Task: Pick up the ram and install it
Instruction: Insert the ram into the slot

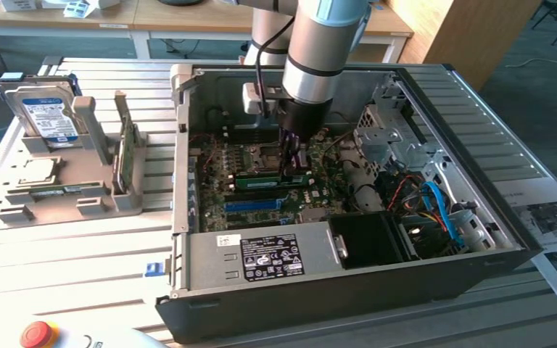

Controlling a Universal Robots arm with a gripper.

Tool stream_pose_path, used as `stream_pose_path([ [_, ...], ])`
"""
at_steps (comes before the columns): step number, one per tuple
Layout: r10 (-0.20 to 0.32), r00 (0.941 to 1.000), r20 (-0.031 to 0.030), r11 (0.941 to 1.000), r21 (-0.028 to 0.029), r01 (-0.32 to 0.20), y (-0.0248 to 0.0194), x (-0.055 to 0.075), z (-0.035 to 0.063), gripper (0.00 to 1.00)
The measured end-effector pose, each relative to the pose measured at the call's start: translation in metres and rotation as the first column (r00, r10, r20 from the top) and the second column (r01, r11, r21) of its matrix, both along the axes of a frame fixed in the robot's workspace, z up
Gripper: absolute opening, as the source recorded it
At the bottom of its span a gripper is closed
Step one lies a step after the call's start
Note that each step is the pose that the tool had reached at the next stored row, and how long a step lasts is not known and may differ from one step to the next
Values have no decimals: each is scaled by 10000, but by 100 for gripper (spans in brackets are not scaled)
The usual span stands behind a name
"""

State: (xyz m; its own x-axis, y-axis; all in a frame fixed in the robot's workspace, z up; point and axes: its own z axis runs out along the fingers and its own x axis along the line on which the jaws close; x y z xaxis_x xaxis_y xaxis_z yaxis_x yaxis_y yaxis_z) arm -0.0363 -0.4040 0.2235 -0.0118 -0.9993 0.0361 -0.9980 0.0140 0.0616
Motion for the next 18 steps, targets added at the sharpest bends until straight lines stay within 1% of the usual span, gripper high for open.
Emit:
stream_pose_path([
  [1, 0, 10000, 0, 10000, 1, 0, 0, 0, 0, 18],
  [2, 0, 10000, 0, 10000, 0, 0, 0, 0, 0, 25],
  [18, 0, 10000, 0, 10000, 0, 0, 0, 0, 1, 25],
])
